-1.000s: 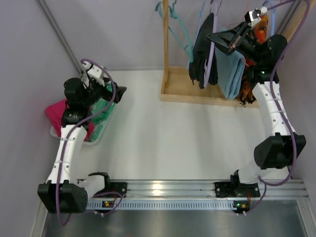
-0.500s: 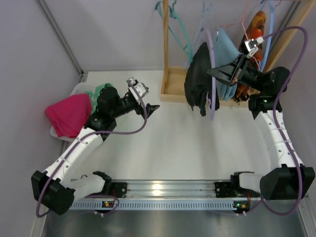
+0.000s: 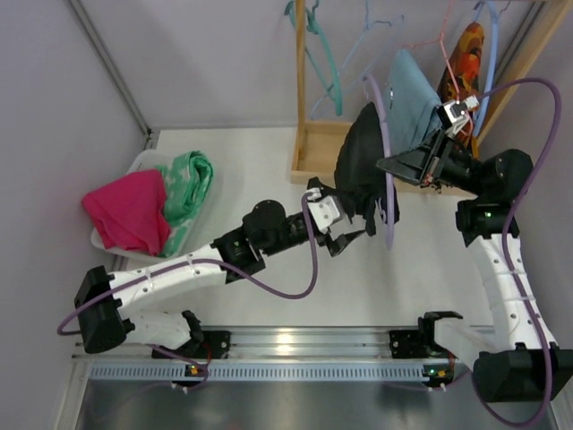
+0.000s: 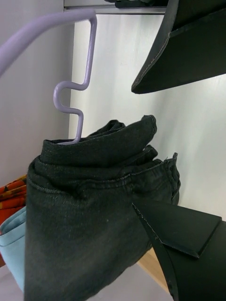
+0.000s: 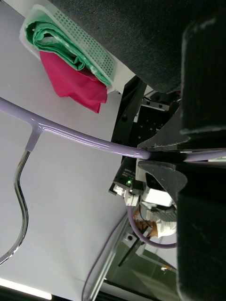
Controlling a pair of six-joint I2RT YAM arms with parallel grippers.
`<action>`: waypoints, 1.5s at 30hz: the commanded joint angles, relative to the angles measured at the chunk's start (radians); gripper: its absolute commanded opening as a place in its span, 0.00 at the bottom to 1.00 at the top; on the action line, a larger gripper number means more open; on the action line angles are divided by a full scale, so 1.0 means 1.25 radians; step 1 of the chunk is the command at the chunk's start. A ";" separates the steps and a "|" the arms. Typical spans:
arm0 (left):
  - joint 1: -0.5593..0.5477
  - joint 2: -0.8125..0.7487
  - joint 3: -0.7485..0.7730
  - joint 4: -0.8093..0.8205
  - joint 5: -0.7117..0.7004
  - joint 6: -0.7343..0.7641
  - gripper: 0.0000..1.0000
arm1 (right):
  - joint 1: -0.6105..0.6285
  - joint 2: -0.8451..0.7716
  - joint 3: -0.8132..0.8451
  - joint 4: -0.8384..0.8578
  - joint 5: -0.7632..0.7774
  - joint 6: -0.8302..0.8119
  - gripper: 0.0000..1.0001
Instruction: Remove the trousers from the hanger
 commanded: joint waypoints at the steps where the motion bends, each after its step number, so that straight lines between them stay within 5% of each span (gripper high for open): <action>1: -0.022 0.037 0.024 0.128 -0.087 -0.006 0.99 | -0.006 -0.048 0.033 0.058 0.018 -0.077 0.00; 18: -0.042 0.157 0.111 0.203 -0.221 0.008 0.96 | -0.006 -0.080 0.047 -0.020 0.010 -0.113 0.00; 26: -0.041 0.162 0.106 0.203 -0.258 0.059 0.53 | -0.005 -0.078 0.043 -0.020 0.007 -0.110 0.00; 31: -0.041 0.153 0.111 0.202 -0.248 0.091 0.03 | -0.006 -0.069 0.016 -0.020 0.009 -0.113 0.00; 45: -0.041 0.040 0.242 0.079 -0.257 0.114 0.00 | -0.131 -0.013 -0.138 -0.061 0.009 -0.167 0.00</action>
